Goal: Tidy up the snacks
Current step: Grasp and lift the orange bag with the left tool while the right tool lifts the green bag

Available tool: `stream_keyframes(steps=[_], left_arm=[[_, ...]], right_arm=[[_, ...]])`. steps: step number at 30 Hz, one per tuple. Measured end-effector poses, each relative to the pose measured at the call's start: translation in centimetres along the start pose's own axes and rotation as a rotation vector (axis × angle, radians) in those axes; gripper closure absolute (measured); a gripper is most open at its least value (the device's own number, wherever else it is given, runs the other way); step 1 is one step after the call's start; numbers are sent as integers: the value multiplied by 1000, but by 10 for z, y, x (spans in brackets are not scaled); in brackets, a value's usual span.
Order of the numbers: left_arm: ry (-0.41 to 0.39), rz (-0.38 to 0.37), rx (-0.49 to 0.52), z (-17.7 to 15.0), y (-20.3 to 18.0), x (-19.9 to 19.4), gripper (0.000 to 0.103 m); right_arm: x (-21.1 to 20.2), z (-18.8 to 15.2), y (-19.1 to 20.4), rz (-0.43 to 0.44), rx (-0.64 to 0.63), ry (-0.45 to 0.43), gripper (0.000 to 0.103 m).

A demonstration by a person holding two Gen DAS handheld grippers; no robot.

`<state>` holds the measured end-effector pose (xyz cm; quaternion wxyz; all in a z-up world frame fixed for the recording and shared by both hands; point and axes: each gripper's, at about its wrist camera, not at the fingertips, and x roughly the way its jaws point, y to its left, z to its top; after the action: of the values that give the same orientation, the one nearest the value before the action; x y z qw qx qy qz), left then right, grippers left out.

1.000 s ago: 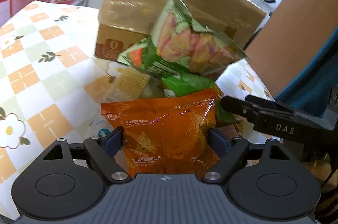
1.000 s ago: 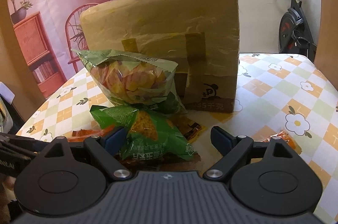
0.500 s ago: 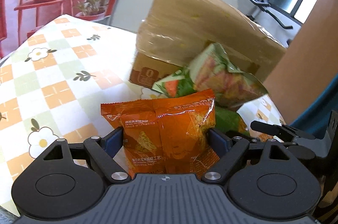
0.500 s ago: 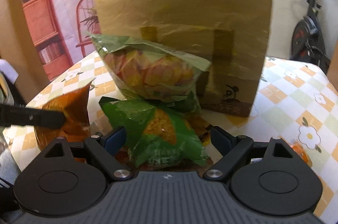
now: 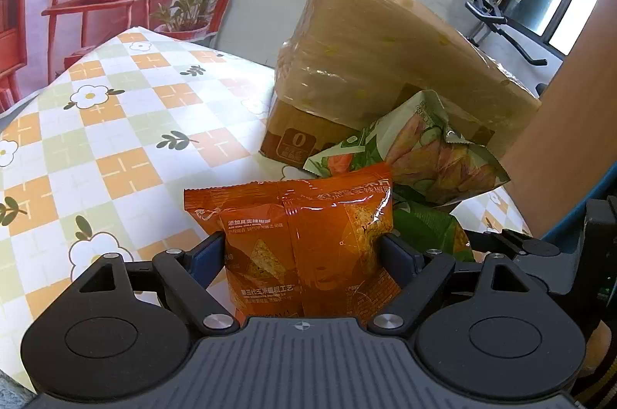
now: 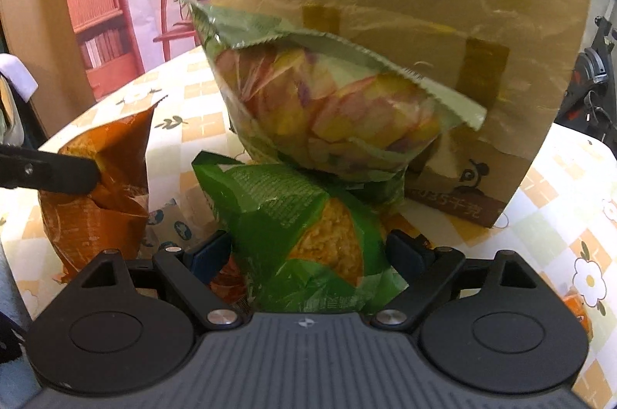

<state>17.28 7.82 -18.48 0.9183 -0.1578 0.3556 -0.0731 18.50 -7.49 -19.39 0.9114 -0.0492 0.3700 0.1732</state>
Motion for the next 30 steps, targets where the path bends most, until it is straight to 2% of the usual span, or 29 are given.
stream_keyframes(steps=[6, 9, 14, 22, 30], left_arm=[[-10, -1, 4, -2, -1, -2, 16], [-16, -1, 4, -3, -1, -5, 16], [-28, 0, 0, -4, 1, -11, 16], [-42, -2, 4, -4, -2, -17, 16], [-56, -4, 12, -3, -4, -21, 16]], right_arm=[[0, -1, 1, -12, 5, 5, 14], [-3, -1, 1, -10, 7, -2, 24], [-13, -1, -6, 27, 39, -24, 29], [-42, -5, -15, 31, 46, -79, 33], [-69, -9, -27, -11, 45, -123, 34]])
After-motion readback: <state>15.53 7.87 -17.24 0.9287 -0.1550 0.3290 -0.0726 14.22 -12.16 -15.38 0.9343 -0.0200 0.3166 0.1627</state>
